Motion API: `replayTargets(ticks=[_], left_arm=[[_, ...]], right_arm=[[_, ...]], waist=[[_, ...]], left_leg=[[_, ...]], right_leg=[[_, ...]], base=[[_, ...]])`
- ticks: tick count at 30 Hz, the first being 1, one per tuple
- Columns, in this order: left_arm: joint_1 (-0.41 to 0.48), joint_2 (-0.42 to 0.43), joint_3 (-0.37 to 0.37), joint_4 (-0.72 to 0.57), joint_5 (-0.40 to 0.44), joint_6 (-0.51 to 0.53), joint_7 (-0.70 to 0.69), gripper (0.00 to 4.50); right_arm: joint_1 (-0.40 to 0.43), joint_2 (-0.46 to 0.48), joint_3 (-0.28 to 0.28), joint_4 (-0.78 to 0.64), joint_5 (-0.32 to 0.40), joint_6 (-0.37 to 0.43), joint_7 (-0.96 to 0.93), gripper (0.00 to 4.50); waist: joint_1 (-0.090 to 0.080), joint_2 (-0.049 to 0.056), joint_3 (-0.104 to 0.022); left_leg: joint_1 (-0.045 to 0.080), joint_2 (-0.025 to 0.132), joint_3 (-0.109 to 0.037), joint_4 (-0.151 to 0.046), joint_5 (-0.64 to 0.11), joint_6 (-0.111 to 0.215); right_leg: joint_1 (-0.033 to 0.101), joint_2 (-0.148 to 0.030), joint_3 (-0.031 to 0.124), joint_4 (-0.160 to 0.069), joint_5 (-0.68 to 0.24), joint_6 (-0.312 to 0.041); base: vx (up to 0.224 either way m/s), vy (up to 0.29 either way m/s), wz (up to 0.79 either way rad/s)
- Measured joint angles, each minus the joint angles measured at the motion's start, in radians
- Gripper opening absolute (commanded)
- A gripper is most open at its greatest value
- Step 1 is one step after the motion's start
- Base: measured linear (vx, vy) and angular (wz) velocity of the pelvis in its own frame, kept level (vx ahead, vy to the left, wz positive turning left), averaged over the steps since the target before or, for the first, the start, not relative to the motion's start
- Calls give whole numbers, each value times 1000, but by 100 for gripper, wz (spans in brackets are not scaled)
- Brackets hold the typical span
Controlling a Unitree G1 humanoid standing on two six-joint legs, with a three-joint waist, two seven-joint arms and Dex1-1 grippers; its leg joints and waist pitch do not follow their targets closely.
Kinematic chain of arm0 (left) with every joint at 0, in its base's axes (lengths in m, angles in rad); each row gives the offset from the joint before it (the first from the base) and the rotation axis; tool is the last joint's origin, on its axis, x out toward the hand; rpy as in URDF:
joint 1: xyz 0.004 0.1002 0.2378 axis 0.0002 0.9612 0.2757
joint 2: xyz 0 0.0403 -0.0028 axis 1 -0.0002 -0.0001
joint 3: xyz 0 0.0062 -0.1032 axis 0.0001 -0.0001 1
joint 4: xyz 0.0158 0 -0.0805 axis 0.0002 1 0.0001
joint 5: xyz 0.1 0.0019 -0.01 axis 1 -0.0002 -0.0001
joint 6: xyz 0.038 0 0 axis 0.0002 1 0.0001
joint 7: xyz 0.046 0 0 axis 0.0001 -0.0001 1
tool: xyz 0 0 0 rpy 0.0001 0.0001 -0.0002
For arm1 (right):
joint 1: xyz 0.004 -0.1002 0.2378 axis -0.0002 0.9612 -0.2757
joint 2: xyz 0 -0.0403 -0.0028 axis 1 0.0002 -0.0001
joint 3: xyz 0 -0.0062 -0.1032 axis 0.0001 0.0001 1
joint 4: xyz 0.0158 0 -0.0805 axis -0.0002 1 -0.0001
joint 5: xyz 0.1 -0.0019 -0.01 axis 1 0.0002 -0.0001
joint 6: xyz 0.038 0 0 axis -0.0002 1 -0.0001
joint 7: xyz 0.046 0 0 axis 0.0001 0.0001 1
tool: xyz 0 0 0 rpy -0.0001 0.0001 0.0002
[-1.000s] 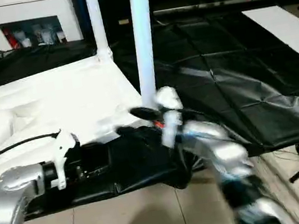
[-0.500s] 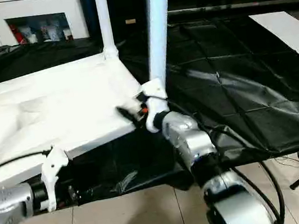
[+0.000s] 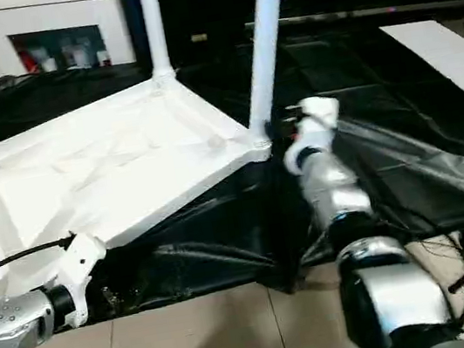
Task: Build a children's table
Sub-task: Rotate table base
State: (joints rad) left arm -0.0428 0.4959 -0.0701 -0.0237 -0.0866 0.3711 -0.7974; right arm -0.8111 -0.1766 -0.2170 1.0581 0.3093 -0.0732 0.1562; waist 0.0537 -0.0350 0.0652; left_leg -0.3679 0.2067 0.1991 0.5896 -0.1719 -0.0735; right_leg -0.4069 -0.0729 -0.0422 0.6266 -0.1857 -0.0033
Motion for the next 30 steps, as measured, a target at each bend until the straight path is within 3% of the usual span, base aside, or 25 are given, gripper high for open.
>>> replayTargets(ticks=[5, 8, 12, 15, 19, 21, 24, 27, 30], left_arm=[[9, 6, 1, 11, 2, -37, 6, 445], [31, 4, 33, 7, -44, -36, -3, 445], [16, -83, 103, -108, -196, 23, -16, 445], [-23, -152, 96, -200, -272, 45, 0, 445], [-69, -219, 60, -254, -306, 67, 58, 445], [-81, -238, 36, -248, -258, 60, 114, 445], [-91, -276, 40, -179, -97, 43, 294, 445], [-82, -336, 73, -147, -8, 5, 458, 445], [-81, -407, 126, -146, 64, -115, 670, 445]], right_arm=[[-27, -37, -16, 32, -1, -16, -13, 375], [-33, -58, -22, 45, -3, -21, 23, 375], [59, -55, 86, -86, -65, -26, 219, 375], [157, -32, 163, -242, -66, 7, 321, 375], [266, -52, 215, -437, -52, 54, 357, 375], [323, -78, 225, -539, -46, 68, 355, 375], [431, -76, 240, -700, -46, 108, 340, 375], [509, -67, 251, -808, -86, 143, 294, 375], [535, -33, 263, -874, -205, 154, 153, 375]], waist=[[-1, 0, 0], [-3, 0, 0], [5, 0, 0], [11, 8, 1], [20, 16, 1], [18, 27, -2], [8, 40, -7], [-2, 40, -6], [-12, 39, -7]], left_leg=[[0, 0, 0, 1, 0, 0], [-1, 0, 0, 2, 0, 0], [-3, 0, -1, 3, 0, 0], [-5, 0, -1, 5, 0, 0], [-5, 0, -1, 6, 0, 1], [-5, 0, -1, 6, 0, 1], [-3, 0, -3, 4, 0, 0], [-4, 1, -7, 4, 0, 0], [-6, 0, -14, 4, 0, 0]], right_leg=[[-1, 0, 0, 2, 0, 0], [-1, 0, 0, 2, 0, 0], [-2, 0, 0, 2, 0, 0], [-2, 0, 0, 0, 0, -1], [-1, -1, -1, 0, 0, 0], [-1, -1, 0, -1, 0, 0], [1, 1, -1, -1, -4, 8], [0, 4, -1, -1, -4, 9], [0, 8, 0, -5, -3, 9]], base=[[0, 0, 0], [0, 0, 0], [0, 0, 0], [0, 0, 0], [0, 0, 0], [0, 0, 0], [0, 0, 0], [0, 0, 0], [0, 0, 0]])
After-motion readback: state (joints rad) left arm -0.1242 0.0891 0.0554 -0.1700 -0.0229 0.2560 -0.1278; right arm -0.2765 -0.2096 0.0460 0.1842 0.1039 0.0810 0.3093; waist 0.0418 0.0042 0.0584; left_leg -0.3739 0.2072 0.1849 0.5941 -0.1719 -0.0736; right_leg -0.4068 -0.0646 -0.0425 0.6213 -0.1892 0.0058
